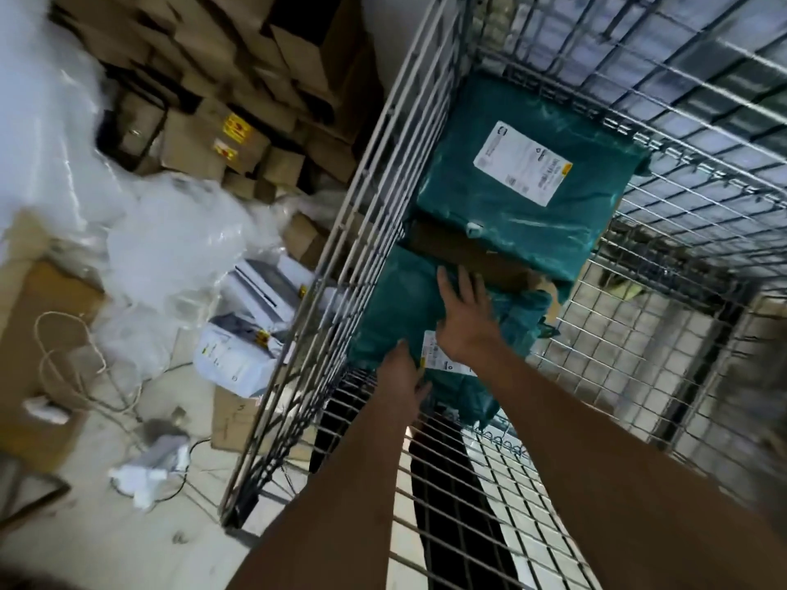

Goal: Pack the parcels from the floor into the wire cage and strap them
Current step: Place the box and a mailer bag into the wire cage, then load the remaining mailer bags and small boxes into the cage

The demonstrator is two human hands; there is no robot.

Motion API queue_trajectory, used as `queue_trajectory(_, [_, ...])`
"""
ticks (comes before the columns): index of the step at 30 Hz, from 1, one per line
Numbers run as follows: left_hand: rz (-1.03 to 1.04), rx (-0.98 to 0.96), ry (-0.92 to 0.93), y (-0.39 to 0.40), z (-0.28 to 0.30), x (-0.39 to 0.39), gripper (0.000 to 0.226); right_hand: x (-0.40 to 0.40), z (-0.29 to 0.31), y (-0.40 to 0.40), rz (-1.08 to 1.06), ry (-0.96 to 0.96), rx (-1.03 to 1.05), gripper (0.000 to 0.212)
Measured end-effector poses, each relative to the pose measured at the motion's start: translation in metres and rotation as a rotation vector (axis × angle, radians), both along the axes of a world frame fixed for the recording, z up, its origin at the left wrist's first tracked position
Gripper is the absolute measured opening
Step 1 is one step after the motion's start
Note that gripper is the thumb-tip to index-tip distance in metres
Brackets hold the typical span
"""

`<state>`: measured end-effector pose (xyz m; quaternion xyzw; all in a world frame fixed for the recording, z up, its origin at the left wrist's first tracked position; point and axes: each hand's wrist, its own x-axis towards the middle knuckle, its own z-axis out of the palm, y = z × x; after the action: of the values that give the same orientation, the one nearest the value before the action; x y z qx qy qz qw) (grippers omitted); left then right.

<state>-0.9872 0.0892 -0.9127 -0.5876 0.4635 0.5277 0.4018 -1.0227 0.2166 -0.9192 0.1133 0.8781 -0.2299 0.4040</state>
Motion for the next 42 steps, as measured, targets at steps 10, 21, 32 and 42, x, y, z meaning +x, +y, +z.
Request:
queue_trajectory(10, [-0.298,0.073,0.272,0.038,0.082,-0.044,0.062,0.017,0.055,0.016,-0.652,0.103,-0.117,0.064])
queue_trajectory(21, [-0.655,0.068,0.915,0.05,0.291,-0.219,0.064,-0.134,0.263,0.0,-0.772,0.536,-0.296,0.061])
queue_trajectory(32, [-0.35,-0.167,0.931,-0.159,0.291,-0.257,0.078,-0.223,0.299,-0.159,-0.422,0.565,-0.455,0.056])
queue_trajectory(42, [0.157,-0.308,0.447,-0.378,0.088,-0.1,0.057,-0.174,0.11,-0.313,-0.121,0.104,-0.354,0.052])
